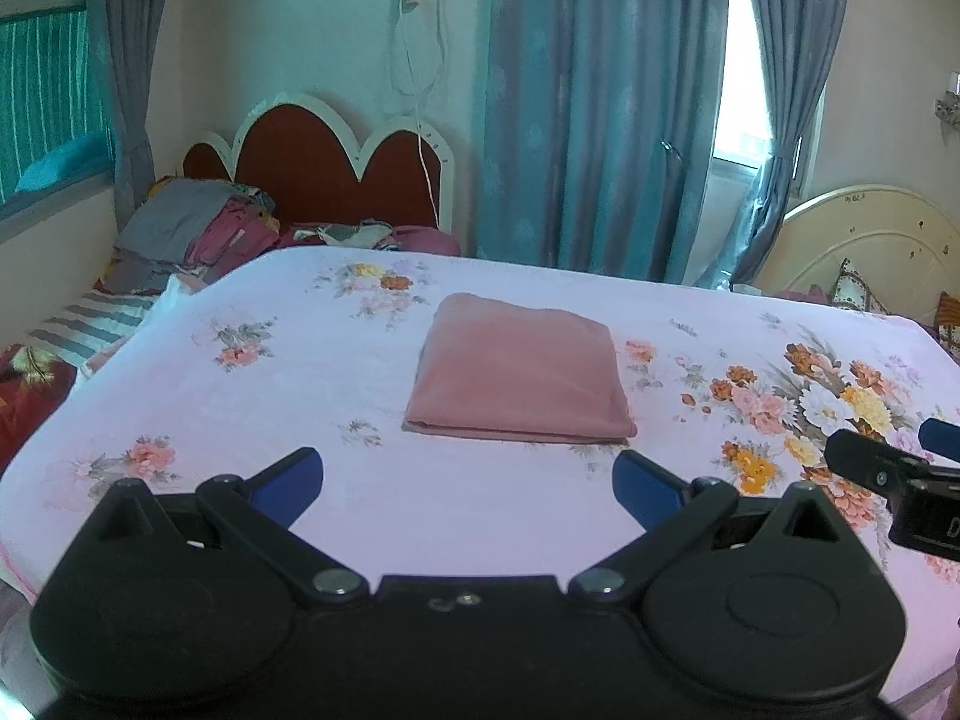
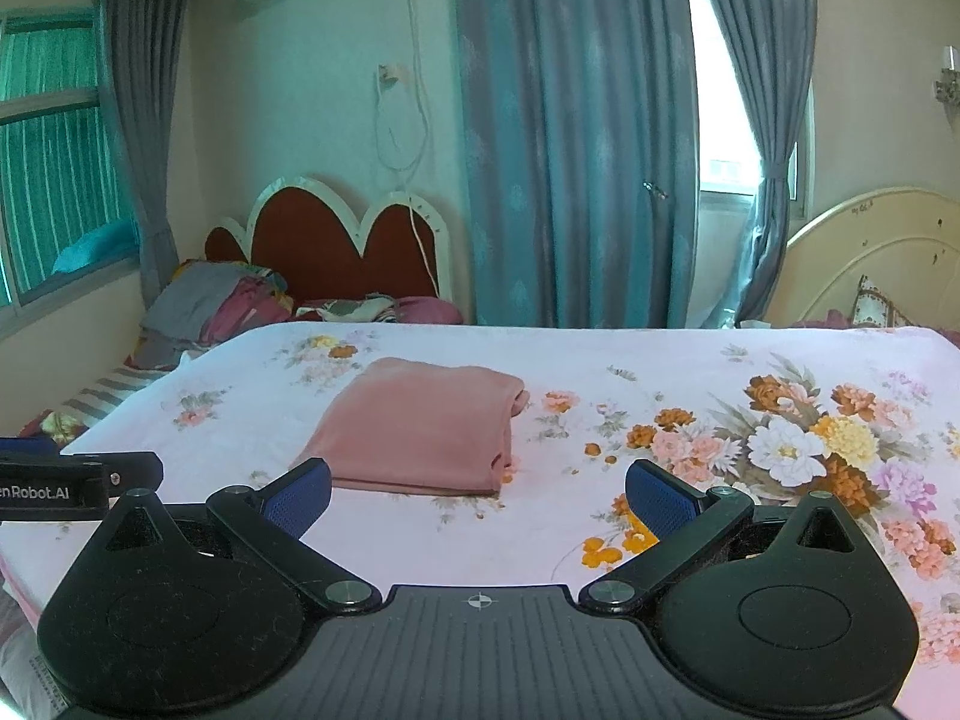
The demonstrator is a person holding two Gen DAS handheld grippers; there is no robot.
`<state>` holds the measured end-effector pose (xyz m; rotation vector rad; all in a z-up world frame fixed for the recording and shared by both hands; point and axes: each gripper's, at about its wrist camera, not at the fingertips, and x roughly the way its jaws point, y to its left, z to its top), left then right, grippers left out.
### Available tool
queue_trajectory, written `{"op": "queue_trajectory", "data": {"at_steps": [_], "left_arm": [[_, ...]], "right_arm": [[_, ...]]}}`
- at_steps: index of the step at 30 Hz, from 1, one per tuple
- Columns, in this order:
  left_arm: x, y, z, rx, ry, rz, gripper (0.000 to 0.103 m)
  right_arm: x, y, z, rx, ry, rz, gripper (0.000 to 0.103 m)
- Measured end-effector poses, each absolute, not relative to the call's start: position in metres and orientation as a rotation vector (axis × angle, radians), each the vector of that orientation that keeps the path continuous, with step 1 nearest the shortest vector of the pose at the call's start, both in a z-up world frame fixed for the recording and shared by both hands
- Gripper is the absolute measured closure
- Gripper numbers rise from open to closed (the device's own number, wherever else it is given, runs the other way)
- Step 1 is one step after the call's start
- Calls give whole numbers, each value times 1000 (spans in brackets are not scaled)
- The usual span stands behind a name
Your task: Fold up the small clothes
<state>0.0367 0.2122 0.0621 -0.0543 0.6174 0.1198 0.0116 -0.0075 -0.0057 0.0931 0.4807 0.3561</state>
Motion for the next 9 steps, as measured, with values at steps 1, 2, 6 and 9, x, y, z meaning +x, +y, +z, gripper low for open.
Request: {"op": "queue_trajectory", "data": {"at_steps": [1, 2, 6, 9], "left_arm": [[39, 213, 61, -59, 620, 113, 0], [42, 214, 60, -60, 621, 104, 1], [54, 217, 53, -64, 595, 105, 5], [71, 220, 45, -47, 602, 116, 0]], "right_arm": [[15, -8, -7, 94, 484, 356, 0], [17, -8, -8, 95, 486, 356, 0], [29, -7, -15, 98, 503, 351, 0], [42, -7, -24, 91, 530, 334, 0]]}}
